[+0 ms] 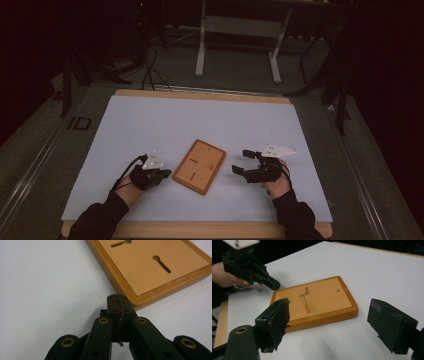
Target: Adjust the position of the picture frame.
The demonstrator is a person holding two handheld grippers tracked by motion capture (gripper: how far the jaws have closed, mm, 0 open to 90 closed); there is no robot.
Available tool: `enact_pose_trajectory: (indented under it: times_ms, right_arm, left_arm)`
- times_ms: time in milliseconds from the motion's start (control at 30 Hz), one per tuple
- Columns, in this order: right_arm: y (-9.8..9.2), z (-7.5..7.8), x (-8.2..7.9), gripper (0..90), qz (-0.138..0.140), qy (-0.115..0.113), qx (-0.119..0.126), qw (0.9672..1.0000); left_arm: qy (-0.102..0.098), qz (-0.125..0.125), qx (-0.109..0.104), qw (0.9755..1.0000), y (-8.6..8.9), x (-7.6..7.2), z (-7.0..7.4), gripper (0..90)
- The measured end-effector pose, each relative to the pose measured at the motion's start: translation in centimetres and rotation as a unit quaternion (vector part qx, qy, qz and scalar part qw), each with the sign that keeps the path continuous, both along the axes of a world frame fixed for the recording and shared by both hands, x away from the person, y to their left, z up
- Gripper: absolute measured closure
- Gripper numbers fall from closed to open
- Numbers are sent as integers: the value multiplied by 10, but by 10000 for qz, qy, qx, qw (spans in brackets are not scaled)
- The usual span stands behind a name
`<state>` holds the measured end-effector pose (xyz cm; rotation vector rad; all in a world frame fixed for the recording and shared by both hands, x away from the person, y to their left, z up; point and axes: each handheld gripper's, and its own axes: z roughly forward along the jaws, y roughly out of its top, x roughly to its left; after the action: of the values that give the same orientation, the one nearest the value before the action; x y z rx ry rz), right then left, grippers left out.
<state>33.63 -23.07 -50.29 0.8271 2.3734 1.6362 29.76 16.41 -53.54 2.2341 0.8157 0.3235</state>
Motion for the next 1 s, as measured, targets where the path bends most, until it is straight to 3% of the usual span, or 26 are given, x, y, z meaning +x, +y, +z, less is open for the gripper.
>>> enact_pose_trajectory:
  times_ms: [133, 600, 1000]
  right_arm:
    - [-3, 0, -1, 175, 0, 17, 28, 10000]
    - [-7, 3, -6, 176, -7, -13, -19, 10000]
    - [-8, 3, -6, 178, -47, -33, -27, 10000]
  left_arm:
    - [8, -94, 81, 9999, -4, -2, -1, 898]
    - [118, -315, 5, 9994, -6, -6, -1, 899]
    - [245, -643, 1, 9976, -25, -15, -3, 899]
